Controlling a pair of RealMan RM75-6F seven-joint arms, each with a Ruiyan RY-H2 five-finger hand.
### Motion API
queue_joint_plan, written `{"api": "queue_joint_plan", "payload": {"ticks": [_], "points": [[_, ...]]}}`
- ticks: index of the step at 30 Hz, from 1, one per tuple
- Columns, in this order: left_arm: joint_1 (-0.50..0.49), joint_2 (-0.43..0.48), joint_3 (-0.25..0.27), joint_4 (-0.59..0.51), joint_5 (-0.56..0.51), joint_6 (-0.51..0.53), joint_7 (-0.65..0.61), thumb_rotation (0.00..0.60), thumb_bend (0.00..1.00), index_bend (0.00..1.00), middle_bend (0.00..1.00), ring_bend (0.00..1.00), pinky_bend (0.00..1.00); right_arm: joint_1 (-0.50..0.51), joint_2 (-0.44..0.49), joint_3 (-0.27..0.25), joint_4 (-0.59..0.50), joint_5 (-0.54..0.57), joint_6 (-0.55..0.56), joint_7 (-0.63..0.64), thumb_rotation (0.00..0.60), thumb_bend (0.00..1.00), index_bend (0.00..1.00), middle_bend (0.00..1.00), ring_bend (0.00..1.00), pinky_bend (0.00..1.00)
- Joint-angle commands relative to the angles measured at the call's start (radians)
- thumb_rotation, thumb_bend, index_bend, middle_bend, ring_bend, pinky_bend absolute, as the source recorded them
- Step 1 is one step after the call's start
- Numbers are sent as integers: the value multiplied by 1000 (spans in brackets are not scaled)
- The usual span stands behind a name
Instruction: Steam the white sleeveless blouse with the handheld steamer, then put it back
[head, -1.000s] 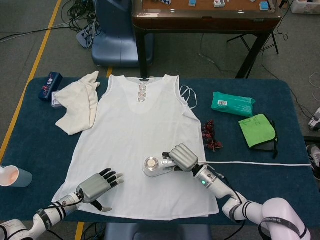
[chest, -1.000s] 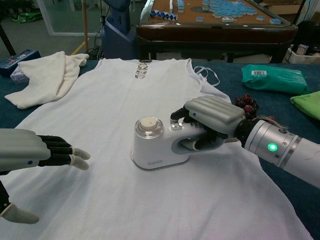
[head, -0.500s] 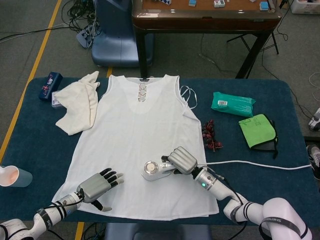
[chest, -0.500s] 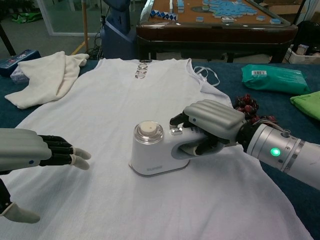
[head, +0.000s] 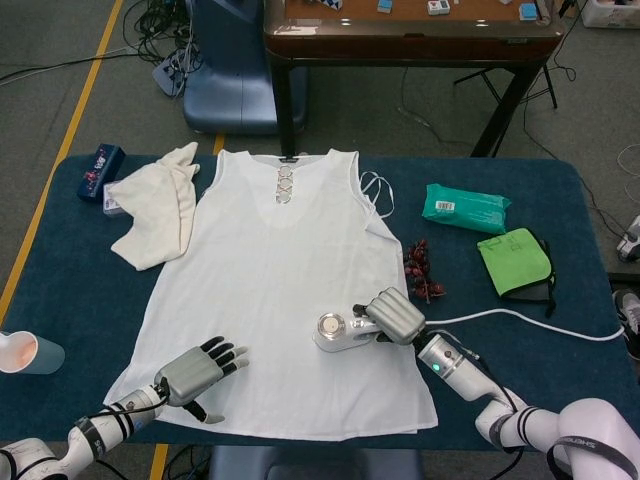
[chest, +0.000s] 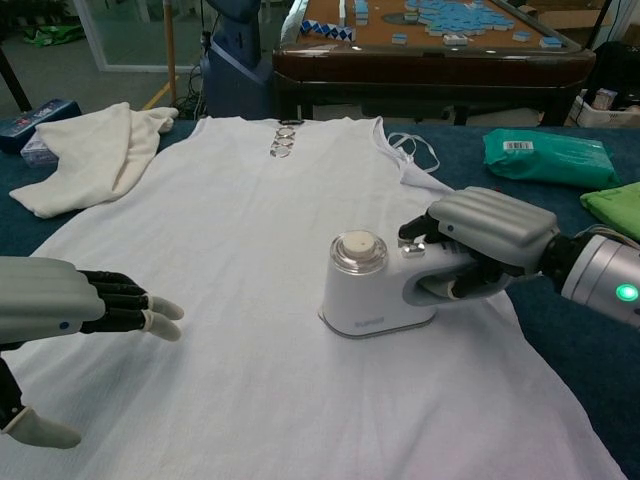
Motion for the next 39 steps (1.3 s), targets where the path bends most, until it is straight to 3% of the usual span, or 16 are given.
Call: {"api": "queue_joint_plan", "payload": {"ticks": [1,10,15,23,29,39], "points": [[-1,0,-1,-2,0,0,3,273,138,43,0,0,0,-17,25,-5,-16,6,10,-8,600,623,913,855,850,730],[7,19,-10,-18,3,29,1,296,139,43,0,0,0,-79,118,2,-74,16,96,-1,600,623,913,855,850,730],[34,47,-28,-24,7,97,-38,338,138,43,0,0,0,-130,205,6,-143,20,170,-13,600,623,913,855,850,730],[100,79,-54,-3,-17,211,-128,349,138,43,0,0,0,-238,323,-25,-217,35,248,-17,600,623,913,855,849,730],[153,88,-64,20,-37,282,-175,348,139,43,0,0,0,-292,324,-39,-171,54,249,12,600,623,913,853,849,730],[234,108,-50,3,-26,368,-185,346,139,43,0,0,0,-330,210,-29,24,71,214,115,600,623,914,849,833,730]]}}
